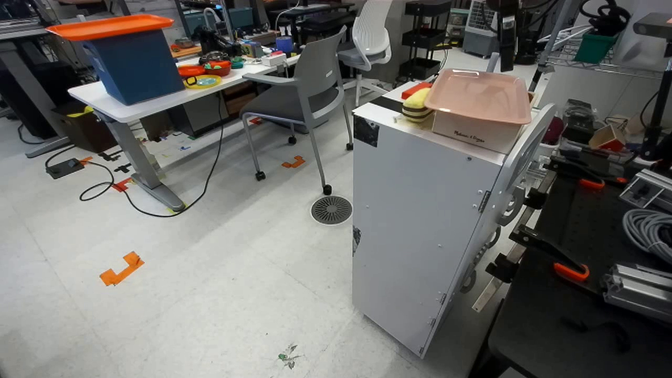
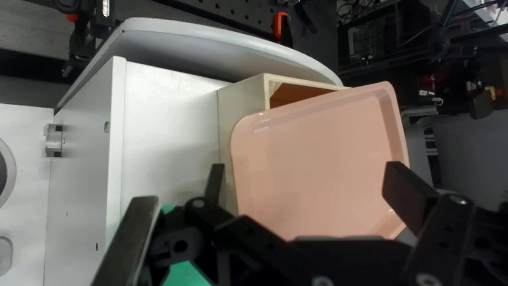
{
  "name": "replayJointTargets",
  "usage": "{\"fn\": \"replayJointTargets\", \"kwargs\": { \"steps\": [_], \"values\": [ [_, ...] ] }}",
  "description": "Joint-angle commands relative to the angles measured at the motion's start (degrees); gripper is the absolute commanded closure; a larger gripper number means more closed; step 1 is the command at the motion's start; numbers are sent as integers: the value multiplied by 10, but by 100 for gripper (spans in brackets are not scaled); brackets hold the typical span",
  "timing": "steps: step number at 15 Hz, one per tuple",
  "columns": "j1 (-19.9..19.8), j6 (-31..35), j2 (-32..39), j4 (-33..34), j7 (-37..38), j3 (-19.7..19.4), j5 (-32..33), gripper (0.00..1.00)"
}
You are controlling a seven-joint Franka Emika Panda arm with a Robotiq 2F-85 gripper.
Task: Pick up the peach tray from the top of the white box and place it down on the box
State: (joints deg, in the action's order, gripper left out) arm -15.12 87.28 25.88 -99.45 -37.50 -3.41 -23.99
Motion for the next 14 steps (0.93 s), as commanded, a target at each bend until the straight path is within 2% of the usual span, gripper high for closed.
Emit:
{"fn": "replayJointTargets", "kwargs": {
  "steps": [1, 9, 14],
  "values": [
    [-6, -17, 1, 4, -32, 5, 12, 0],
    [-6, -47, 20, 18, -51, 2, 19, 0],
    [-7, -39, 24, 18, -51, 0, 33, 0]
  ]
}}
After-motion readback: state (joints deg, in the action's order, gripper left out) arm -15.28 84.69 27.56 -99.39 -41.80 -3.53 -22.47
